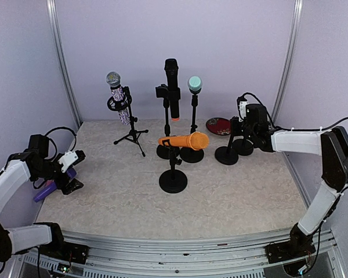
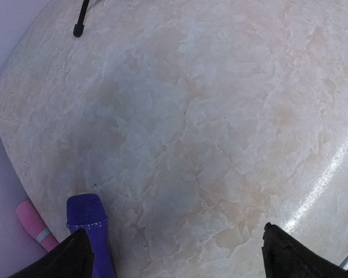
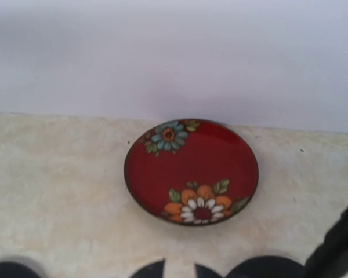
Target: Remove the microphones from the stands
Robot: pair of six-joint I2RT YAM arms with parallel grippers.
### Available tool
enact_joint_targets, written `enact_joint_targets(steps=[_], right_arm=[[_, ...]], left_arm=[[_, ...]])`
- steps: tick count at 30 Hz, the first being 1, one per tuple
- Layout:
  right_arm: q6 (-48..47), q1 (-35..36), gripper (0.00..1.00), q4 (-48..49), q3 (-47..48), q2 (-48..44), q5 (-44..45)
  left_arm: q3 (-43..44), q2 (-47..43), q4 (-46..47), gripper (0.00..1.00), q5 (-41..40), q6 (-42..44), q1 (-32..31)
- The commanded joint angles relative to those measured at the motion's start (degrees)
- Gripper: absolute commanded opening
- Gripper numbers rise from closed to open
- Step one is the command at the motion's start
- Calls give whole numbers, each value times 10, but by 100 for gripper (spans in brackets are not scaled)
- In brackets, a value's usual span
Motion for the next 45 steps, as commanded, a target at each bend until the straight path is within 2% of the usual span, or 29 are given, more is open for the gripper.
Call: enact_joint_targets(steps=[1, 10, 17, 22, 23, 26, 27, 28, 31, 40, 43, 45], right_arm=[[11, -35, 0, 9, 31, 22, -26], [-24, -76, 0, -10, 44, 38, -16], [-72, -78, 0, -12, 57, 37, 4], [-66, -76, 0, -19, 61, 34, -15], [-59, -76, 8, -20, 58, 32, -22], [-47, -70, 56, -20, 50, 20, -37], [-44, -66, 69, -20, 49, 12, -36], [-43, -62, 78, -21, 48, 2, -37], [-41, -45, 98, -18, 43, -44, -31], [-46, 39, 100, -58, -15, -243, -43], [-57, 96, 100, -71, -73, -339, -61], [-76, 163, 100, -65, -119, -403, -54]], left_arm=[[10, -11, -4, 99, -1, -2, -4], [8, -12, -1, 99, -4, 4, -4], [10, -10, -2, 99, 3, 2, -5], [15, -9, -3, 98, 5, -5, -9], [16, -9, -3, 98, 6, -6, -10], [19, -10, -4, 99, 6, -11, -12], [19, -11, -3, 99, 6, -14, -12], [20, -11, -4, 99, 7, -17, -13], [24, -12, -8, 99, 17, -25, -15], [36, -7, -18, 99, 51, -45, -16], [44, -3, -18, 99, 58, -53, -16], [51, -1, -20, 99, 63, -57, -16]])
